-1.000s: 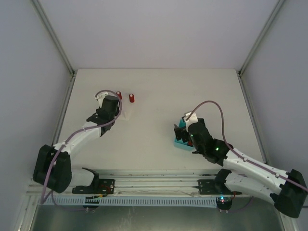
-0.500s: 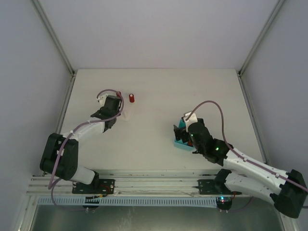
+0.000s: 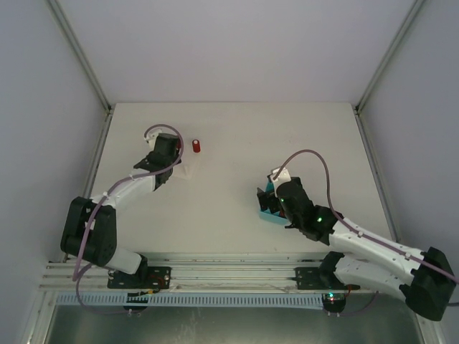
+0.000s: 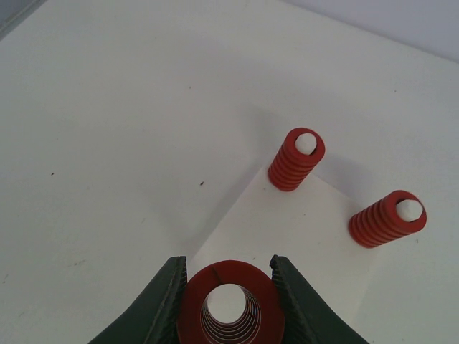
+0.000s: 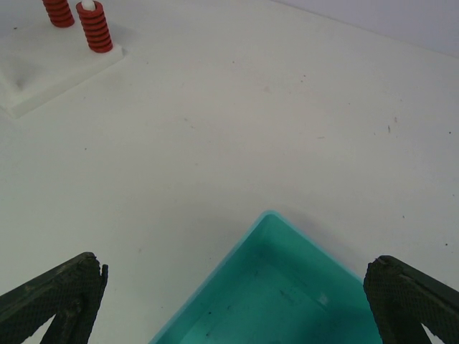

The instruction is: Install the large spring

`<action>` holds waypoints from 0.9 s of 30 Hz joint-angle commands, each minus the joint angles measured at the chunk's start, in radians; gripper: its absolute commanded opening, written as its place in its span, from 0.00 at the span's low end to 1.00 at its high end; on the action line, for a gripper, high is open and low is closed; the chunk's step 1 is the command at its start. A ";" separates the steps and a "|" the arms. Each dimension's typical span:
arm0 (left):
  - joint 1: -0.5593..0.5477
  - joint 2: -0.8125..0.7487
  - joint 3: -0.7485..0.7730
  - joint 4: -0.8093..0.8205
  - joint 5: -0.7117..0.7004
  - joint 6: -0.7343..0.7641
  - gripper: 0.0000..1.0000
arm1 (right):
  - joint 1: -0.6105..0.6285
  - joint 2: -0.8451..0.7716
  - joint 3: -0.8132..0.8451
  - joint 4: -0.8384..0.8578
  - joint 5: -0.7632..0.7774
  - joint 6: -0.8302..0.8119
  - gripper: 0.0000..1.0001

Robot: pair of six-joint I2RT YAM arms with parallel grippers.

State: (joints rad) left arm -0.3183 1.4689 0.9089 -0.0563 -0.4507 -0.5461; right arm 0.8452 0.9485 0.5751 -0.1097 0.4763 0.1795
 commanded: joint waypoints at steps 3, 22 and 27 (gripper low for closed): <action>0.004 0.047 0.068 -0.018 -0.028 0.015 0.00 | -0.007 0.000 0.030 0.007 -0.002 0.003 0.99; 0.016 0.080 0.070 -0.048 -0.050 0.008 0.00 | -0.017 0.015 0.031 0.008 -0.010 0.009 0.99; 0.019 0.097 0.073 -0.054 -0.046 0.004 0.00 | -0.017 0.014 0.032 0.008 -0.010 0.009 0.99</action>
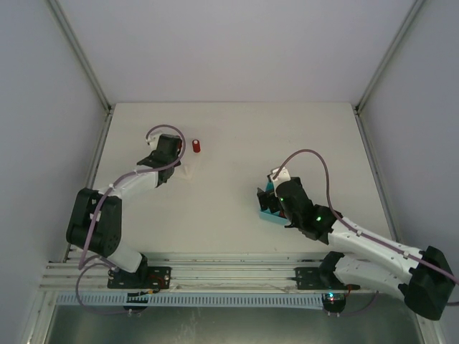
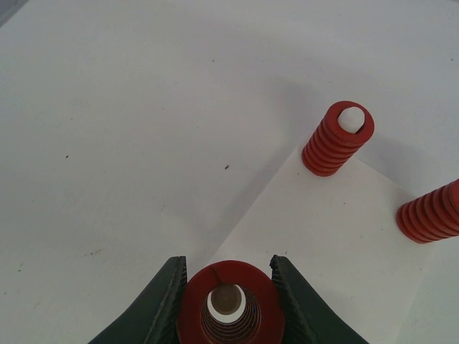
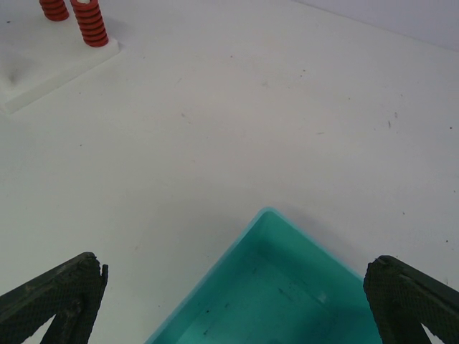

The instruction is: Install the large spring

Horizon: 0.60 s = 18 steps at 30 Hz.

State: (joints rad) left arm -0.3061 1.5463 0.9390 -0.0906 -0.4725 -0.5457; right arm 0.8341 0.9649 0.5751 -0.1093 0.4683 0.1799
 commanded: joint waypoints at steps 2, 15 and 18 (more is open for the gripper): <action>0.009 0.029 0.044 -0.017 -0.017 0.001 0.00 | -0.007 -0.002 0.031 0.008 -0.004 0.009 0.99; 0.020 0.104 0.075 -0.026 0.029 0.004 0.33 | -0.011 0.008 0.033 0.007 -0.007 0.013 0.99; 0.022 0.109 0.080 -0.039 0.030 -0.001 0.41 | -0.012 0.007 0.032 0.007 -0.007 0.013 0.99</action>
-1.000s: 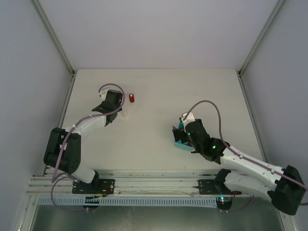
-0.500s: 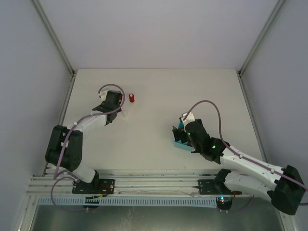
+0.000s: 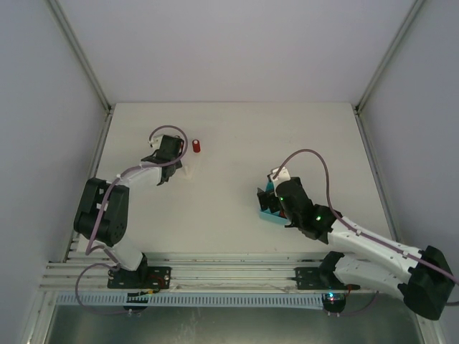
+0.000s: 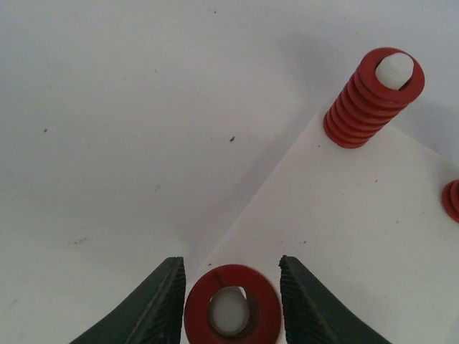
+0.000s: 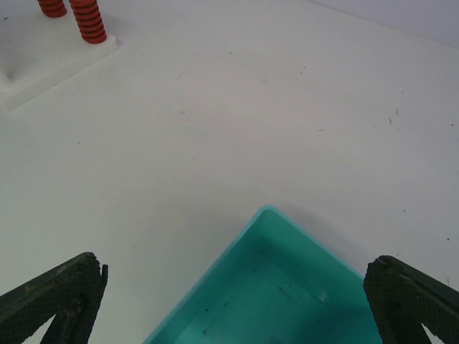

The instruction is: Install the large spring

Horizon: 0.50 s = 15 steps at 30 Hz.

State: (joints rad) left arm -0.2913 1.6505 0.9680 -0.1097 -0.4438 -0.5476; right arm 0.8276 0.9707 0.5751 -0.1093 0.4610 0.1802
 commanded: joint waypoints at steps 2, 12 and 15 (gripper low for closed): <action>0.008 0.005 0.056 -0.026 -0.003 -0.001 0.46 | -0.007 0.001 0.032 0.007 0.001 0.015 0.99; 0.009 -0.056 0.063 -0.059 0.007 -0.019 0.55 | -0.035 0.005 0.049 -0.044 0.080 0.118 0.99; 0.005 -0.127 0.018 -0.005 0.057 -0.007 0.56 | -0.068 0.015 0.113 -0.191 0.090 0.250 0.99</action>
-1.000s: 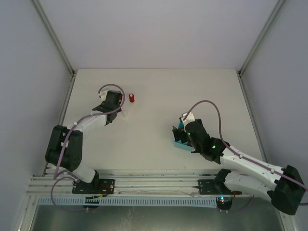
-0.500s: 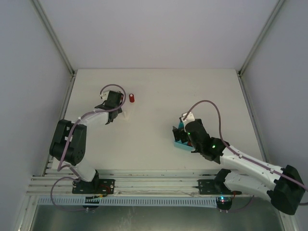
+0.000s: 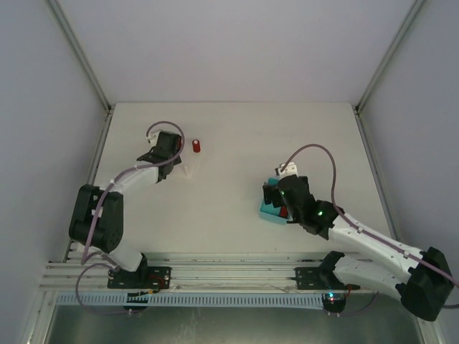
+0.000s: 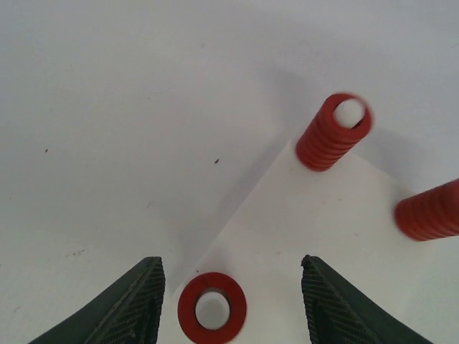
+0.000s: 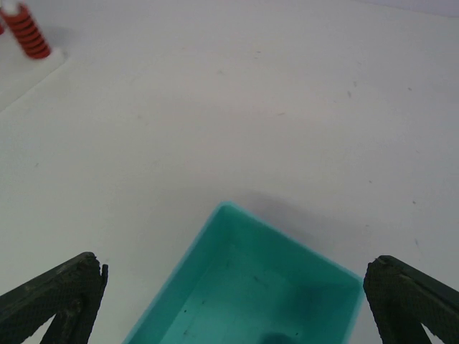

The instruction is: Install the large spring

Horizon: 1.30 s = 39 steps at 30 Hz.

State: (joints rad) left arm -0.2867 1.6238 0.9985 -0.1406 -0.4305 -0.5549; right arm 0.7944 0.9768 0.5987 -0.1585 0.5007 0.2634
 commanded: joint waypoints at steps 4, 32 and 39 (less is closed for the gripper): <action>-0.021 -0.219 -0.108 0.128 0.132 0.013 0.64 | -0.066 0.053 0.196 -0.410 0.036 0.355 0.99; -0.320 -0.388 -0.453 0.540 0.124 0.217 0.99 | -0.071 0.555 0.588 -1.002 -0.214 0.896 0.32; -0.329 -0.460 -0.485 0.547 0.097 0.223 0.99 | -0.076 0.637 0.543 -0.954 -0.212 0.939 0.34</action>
State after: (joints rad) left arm -0.6052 1.1896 0.5331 0.3794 -0.3004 -0.3534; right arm 0.7231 1.5742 1.1725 -1.1110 0.2977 1.1404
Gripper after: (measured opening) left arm 0.992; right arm 0.325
